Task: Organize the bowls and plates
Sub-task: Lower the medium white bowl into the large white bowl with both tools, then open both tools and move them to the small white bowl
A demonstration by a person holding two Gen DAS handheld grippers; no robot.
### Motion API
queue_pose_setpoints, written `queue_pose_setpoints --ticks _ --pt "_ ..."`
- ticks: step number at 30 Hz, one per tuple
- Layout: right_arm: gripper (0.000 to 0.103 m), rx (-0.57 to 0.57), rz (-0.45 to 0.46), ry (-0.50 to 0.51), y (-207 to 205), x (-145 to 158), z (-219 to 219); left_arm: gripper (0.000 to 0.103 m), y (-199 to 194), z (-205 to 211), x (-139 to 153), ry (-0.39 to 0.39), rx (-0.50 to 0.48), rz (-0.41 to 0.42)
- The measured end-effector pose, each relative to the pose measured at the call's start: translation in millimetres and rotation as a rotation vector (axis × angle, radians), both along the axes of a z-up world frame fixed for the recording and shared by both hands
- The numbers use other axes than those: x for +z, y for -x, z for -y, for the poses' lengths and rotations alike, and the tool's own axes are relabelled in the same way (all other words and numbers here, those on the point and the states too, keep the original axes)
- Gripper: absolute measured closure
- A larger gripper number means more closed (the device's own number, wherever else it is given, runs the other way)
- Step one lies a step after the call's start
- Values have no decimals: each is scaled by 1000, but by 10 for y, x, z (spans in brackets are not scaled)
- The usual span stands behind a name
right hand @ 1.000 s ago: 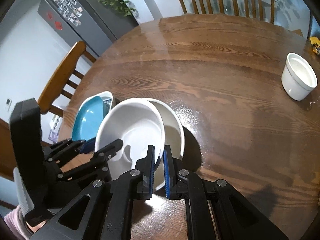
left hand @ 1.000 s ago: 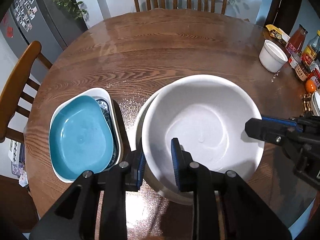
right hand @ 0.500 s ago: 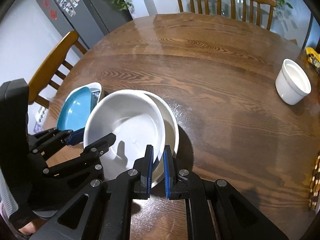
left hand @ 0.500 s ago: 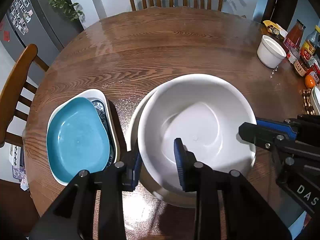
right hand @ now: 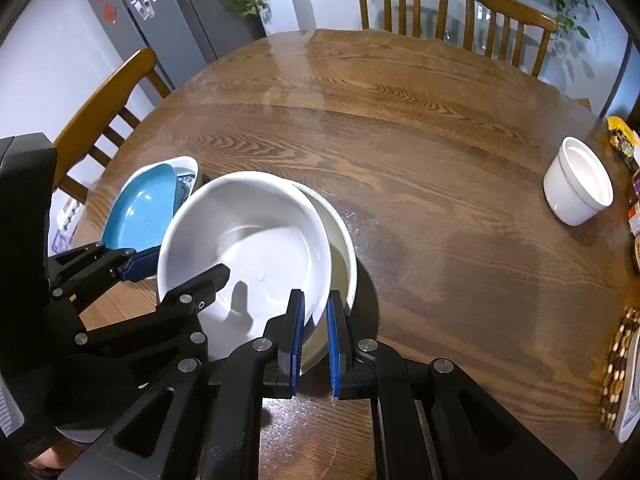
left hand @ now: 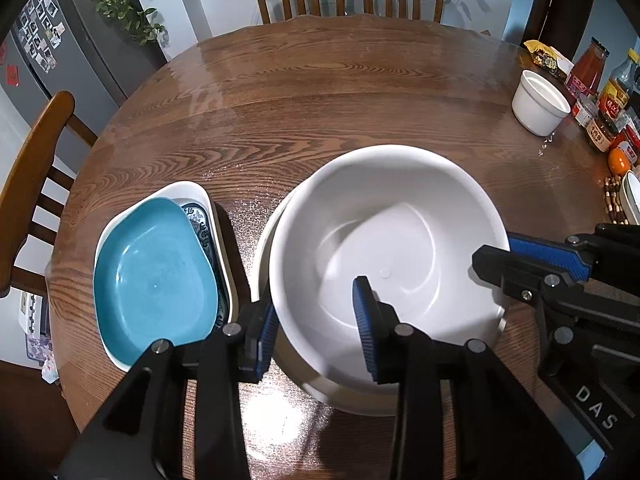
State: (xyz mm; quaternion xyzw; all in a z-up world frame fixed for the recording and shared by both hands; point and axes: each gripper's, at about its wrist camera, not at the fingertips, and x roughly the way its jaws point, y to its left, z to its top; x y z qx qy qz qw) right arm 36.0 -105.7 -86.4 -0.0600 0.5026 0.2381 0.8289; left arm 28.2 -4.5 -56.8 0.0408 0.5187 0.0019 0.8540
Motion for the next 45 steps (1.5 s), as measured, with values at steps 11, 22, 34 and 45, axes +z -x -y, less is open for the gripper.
queue_pose_setpoints --ticks 11,22,34,45 --pt "95 14 32 31 22 33 -42 61 3 4 54 -10 -5 21" --pt "95 -2 46 14 44 93 14 52 24 5 89 -2 -11 31" --pt "75 -50 46 -48 62 180 199 19 75 -88 200 -2 33 68" --pt "40 -155 23 -122 51 177 546 8 109 -194 243 34 88 61"
